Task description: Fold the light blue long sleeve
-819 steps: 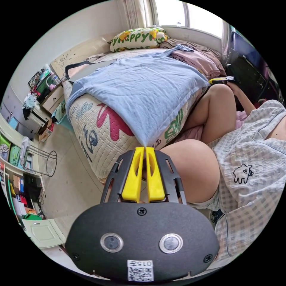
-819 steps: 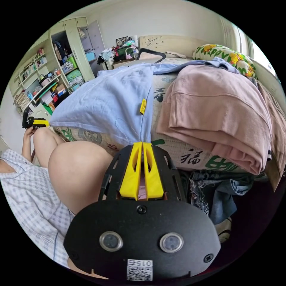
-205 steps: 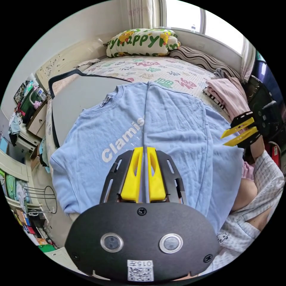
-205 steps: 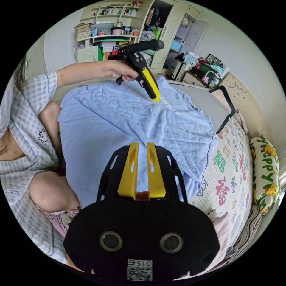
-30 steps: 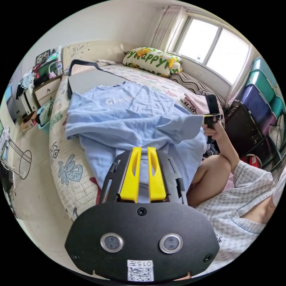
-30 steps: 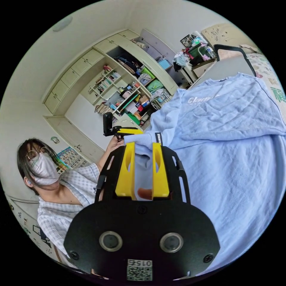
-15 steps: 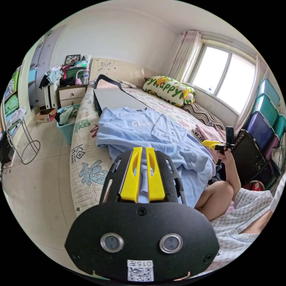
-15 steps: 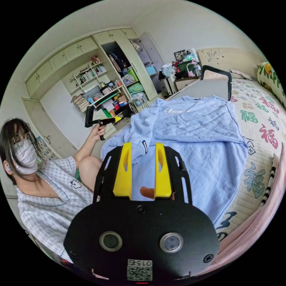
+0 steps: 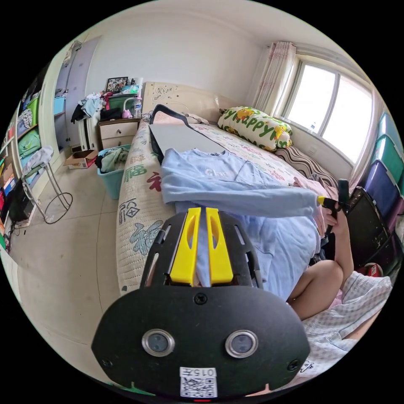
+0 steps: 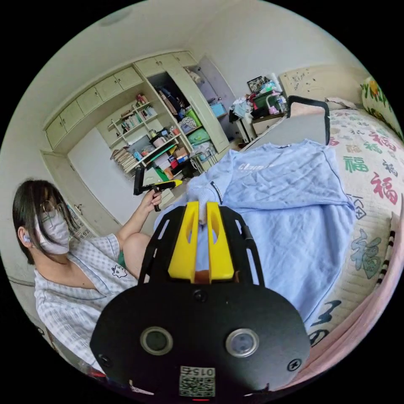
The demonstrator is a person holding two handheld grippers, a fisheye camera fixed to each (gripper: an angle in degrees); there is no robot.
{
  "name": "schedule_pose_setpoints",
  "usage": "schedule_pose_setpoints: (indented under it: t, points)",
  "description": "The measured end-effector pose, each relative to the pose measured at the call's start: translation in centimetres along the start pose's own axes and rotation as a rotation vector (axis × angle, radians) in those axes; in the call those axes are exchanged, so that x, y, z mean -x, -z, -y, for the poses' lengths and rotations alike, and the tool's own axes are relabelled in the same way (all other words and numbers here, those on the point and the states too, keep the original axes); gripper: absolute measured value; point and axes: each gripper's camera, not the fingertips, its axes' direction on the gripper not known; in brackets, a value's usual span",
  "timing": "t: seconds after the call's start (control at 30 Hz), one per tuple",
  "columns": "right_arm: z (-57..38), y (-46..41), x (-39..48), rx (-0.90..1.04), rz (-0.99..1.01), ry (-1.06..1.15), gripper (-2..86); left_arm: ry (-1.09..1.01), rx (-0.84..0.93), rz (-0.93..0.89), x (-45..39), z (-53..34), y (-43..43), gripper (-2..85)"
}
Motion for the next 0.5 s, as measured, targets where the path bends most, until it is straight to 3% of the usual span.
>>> schedule_pose_setpoints:
  t: [0.1,0.23,0.4,0.5]
  points:
    - [-0.9,2.4,-0.4,-0.06,-0.205,-0.085,4.5,0.027,-0.009,0.022,1.2,0.0,0.0,3.2]
    - [-1.6,1.5,-0.5,0.045,-0.329,-0.127,8.4,0.032,0.021,0.082,2.2,0.5,-1.0,6.2]
    - [-0.9,0.7,4.0,0.068,-0.358,0.023,12.5,-0.015,0.089,0.141,2.2,2.8,-2.9,8.8]
    - [-0.5,-2.1,6.3,0.182,-0.356,0.119,16.0,-0.046,0.217,0.201,2.4,5.1,-5.7,10.8]
